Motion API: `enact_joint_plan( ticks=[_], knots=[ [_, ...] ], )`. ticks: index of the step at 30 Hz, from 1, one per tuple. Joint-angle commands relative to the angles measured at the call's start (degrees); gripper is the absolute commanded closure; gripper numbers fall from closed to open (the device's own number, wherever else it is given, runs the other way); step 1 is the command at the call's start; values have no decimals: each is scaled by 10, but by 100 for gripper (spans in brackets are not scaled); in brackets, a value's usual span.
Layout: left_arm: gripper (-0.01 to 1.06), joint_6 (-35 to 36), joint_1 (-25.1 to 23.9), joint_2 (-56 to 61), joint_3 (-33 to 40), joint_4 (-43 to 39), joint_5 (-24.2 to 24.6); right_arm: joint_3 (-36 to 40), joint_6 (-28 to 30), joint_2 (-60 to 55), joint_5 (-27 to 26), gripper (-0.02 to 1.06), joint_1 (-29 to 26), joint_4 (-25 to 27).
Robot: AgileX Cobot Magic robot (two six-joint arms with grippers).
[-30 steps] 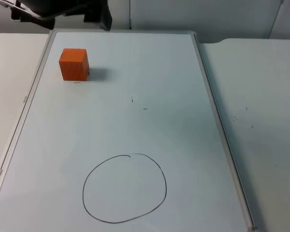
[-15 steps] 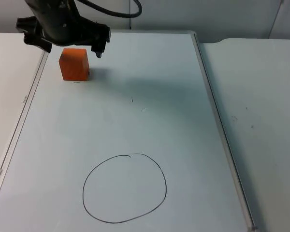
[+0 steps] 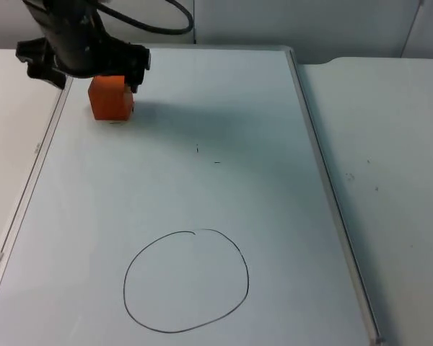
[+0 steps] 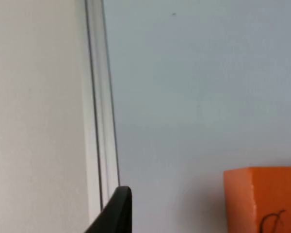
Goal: Pick up one cube with the left hand and another cube with the right hand. First place the cube in the right hand at the target position, then stack the cube in the left hand on top.
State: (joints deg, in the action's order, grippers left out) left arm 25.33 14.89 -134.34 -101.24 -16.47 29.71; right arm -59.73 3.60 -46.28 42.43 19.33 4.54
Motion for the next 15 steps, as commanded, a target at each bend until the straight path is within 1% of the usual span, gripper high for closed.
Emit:
enact_joint_plan(
  ticks=[1, 3, 15],
  knots=[
    [0, -13, 1, -2, -2, 14, -3, 2, 4, 1, -14, 105, -4, 2],
    [0, -29, 2, -6, -2, 18, -10, 2, 4, 1, -16, 105, -4, 2],
    [1, -39, 2, -8, -2, 32, -30, 2, 4, 1, -16, 105, -4, 2]
  ],
)
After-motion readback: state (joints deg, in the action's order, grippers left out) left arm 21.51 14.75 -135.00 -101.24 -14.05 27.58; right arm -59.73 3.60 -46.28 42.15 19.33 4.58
